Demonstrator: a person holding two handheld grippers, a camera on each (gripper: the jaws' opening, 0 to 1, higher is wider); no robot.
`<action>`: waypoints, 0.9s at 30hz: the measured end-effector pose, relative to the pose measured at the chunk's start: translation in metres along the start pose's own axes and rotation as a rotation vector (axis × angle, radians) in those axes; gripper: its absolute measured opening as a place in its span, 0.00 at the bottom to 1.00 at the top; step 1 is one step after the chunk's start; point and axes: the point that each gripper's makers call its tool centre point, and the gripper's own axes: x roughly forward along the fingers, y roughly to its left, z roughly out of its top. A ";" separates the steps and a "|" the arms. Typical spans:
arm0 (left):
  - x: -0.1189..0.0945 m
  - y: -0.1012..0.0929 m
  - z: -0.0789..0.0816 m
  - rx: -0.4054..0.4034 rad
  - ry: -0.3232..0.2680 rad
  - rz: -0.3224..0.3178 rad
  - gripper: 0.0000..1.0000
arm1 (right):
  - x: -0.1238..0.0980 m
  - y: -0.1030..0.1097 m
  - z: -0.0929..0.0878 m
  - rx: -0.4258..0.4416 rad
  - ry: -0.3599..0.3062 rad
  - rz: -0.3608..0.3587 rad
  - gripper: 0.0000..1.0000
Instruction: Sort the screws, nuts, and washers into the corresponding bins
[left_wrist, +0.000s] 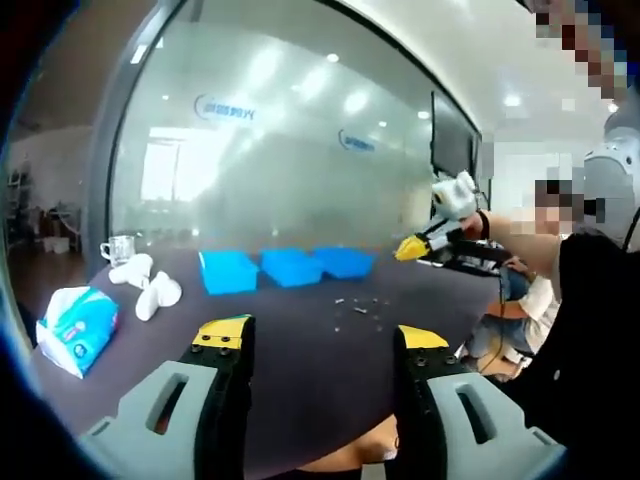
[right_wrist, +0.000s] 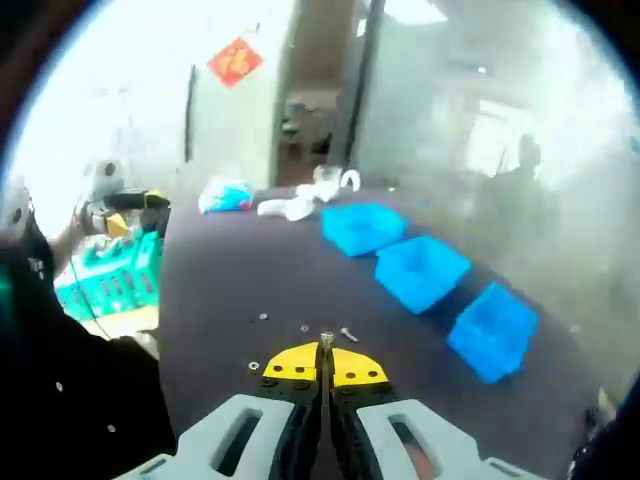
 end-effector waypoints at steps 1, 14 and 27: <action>0.001 -0.001 0.001 0.001 0.000 -0.003 0.54 | -0.006 -0.002 -0.002 0.012 -0.019 -0.022 0.00; 0.010 -0.006 0.009 0.024 -0.012 0.003 0.54 | -0.075 -0.041 -0.007 0.210 -0.331 -0.425 0.00; 0.013 -0.012 0.017 0.053 -0.026 0.000 0.54 | -0.103 -0.060 0.008 0.229 -0.454 -0.601 0.00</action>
